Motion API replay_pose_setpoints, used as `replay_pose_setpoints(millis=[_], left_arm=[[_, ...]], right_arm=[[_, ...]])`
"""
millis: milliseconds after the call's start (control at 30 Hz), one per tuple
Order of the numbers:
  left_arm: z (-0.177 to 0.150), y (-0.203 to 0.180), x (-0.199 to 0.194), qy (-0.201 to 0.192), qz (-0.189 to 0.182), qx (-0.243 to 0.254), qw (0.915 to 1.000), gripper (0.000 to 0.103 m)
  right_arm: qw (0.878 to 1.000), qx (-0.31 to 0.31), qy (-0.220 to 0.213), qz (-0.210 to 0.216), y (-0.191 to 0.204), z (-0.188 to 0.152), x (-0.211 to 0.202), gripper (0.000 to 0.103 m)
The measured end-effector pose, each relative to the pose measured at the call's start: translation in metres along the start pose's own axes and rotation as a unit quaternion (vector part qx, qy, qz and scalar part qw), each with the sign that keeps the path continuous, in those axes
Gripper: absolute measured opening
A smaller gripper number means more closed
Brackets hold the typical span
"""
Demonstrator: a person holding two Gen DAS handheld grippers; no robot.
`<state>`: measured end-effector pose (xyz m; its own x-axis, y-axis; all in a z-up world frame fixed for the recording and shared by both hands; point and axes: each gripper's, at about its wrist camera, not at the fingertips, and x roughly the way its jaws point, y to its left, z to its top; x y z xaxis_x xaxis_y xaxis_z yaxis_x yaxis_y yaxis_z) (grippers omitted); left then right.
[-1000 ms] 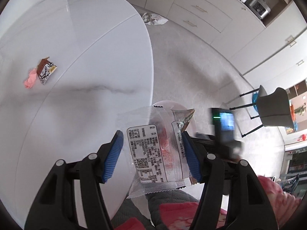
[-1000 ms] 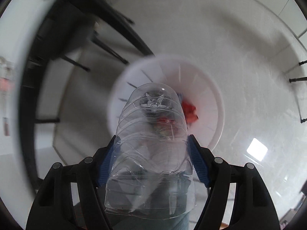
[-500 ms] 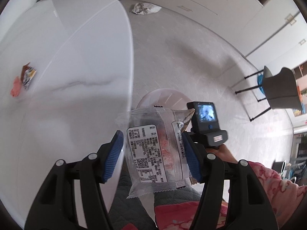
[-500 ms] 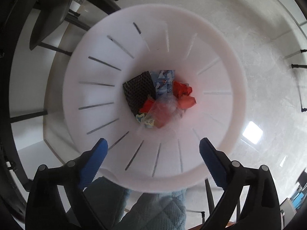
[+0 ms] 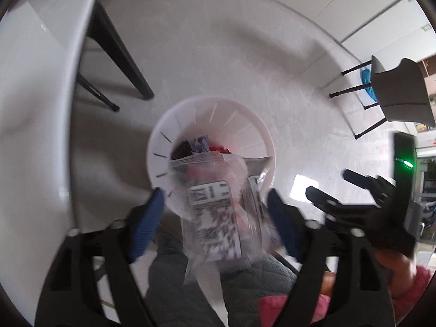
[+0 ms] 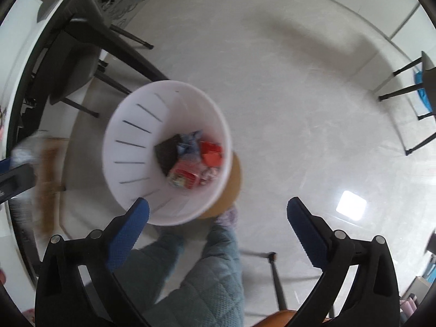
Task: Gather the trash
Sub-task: 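Open the right tool over the wastebasket while the left tool releases the bag, then move both open tools back over the table toward the brown wrapper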
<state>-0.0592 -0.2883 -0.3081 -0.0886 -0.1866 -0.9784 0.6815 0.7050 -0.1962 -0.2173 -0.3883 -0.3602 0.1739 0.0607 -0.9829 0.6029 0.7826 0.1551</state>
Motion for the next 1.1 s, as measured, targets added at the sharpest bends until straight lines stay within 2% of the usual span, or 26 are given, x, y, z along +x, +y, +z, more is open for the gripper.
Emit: replay_pose_setpoints(millis=[33, 133, 267, 433, 500, 600, 800, 967, 1100], left_arm=[[0.000, -0.001, 0.007, 0.004, -0.005, -0.004, 1.0000, 0.087], [0.001, -0.004, 0.017, 0.013, -0.007, -0.009, 0.9998, 0.093], [-0.001, -0.008, 0.011, 0.007, -0.008, -0.016, 0.9998, 0.095], [-0.003, -0.010, -0.023, -0.031, -0.005, -0.024, 0.9992, 0.095], [-0.008, -0.007, -0.049, -0.057, -0.003, -0.024, 0.9981, 0.095], [-0.013, -0.002, -0.080, -0.084, 0.004, -0.030, 0.9960, 0.095], [-0.028, 0.031, -0.142, -0.143, 0.021, -0.071, 0.9869, 0.095], [-0.050, 0.067, -0.178, -0.178, 0.037, -0.112, 0.9769, 0.095], [-0.067, 0.100, -0.189, -0.191, 0.049, -0.148, 0.9692, 0.095]], right_arm=[[1.000, 0.000, 0.001, 0.000, -0.002, -0.001, 0.002, 0.100], [1.000, 0.003, 0.008, -0.005, -0.010, -0.005, 0.005, 0.100], [1.000, 0.004, 0.014, -0.001, -0.013, -0.007, 0.004, 0.100], [1.000, -0.024, 0.001, 0.000, -0.001, -0.002, -0.018, 0.100], [0.999, -0.042, -0.013, -0.002, 0.007, 0.001, -0.033, 0.100], [0.997, -0.069, -0.045, 0.001, 0.024, 0.005, -0.061, 0.100], [0.988, -0.115, -0.098, 0.025, 0.071, 0.014, -0.113, 0.100], [0.980, -0.149, -0.120, 0.051, 0.115, 0.020, -0.134, 0.100], [0.974, -0.181, -0.122, 0.059, 0.149, 0.022, -0.137, 0.100]])
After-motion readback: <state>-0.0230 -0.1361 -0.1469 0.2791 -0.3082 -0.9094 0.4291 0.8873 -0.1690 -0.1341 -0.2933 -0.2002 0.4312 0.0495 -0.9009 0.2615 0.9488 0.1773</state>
